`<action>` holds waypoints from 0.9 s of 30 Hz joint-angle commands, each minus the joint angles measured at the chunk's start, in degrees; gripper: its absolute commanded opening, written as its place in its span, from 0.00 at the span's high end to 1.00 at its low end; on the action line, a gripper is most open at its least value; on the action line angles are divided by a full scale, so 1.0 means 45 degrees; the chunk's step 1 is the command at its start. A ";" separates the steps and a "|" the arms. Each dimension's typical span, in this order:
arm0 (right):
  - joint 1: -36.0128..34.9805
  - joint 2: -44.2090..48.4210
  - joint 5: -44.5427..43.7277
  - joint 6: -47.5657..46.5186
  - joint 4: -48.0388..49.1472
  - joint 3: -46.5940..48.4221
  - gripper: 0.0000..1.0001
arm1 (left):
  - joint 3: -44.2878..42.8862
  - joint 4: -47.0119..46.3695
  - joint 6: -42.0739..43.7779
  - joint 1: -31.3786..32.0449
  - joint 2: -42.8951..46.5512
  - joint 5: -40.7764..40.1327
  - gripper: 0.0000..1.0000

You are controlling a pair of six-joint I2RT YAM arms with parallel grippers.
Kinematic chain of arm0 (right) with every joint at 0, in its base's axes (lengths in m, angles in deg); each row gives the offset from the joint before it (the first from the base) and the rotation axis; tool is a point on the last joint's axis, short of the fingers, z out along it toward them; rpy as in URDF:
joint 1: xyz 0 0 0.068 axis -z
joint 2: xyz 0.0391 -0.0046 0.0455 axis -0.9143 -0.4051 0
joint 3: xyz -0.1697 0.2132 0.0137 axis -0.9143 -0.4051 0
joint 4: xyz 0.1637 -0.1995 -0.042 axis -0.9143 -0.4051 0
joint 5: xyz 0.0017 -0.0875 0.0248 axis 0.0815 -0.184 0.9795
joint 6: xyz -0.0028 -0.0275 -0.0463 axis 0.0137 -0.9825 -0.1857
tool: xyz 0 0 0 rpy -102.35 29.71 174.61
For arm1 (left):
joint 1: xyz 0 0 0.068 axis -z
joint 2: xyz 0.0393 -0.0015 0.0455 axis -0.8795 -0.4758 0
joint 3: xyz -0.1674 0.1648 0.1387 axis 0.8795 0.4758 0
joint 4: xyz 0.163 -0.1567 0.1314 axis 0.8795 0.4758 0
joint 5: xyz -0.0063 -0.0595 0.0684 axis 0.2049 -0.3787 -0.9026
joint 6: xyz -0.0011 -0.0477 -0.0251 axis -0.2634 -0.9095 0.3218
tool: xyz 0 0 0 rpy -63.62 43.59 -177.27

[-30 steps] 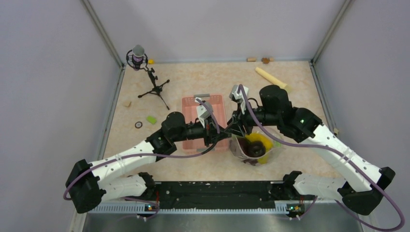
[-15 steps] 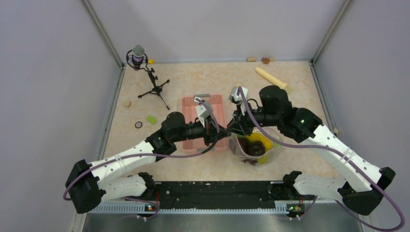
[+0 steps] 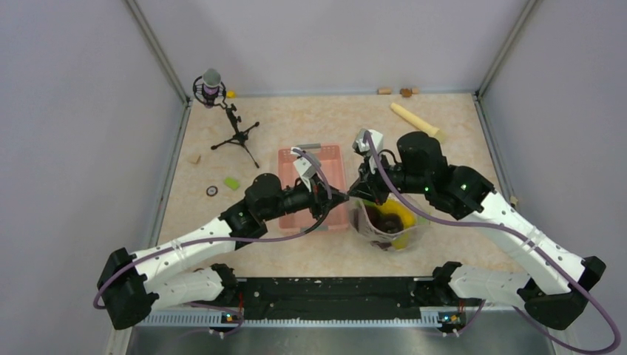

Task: Place the food in the zip-top bag and seal the zipper
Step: Zip the zipper food storage bag at the center of the board.

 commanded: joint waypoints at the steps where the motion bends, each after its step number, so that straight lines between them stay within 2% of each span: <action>1: -0.0083 0.0224 -0.1697 0.0538 -0.1236 0.0529 1.00 | 0.0130 -0.0573 -0.0101 -0.0064 0.0654 -0.2174 1.00; 8: -0.0085 0.0402 -0.3402 0.1826 -0.1876 0.0293 1.00 | 0.0298 -0.0596 -0.0052 -0.0084 0.0505 -0.3049 1.00; 16: -0.0078 0.0064 -0.4873 0.3622 -0.3488 0.1259 1.00 | 0.0532 -0.0585 -0.0110 -0.0083 0.0557 -0.4933 1.00; 27: -0.0086 0.0306 -0.5868 0.5142 -0.5548 0.1658 1.00 | 0.0616 -0.0323 -0.0033 -0.0152 0.0432 -0.7225 1.00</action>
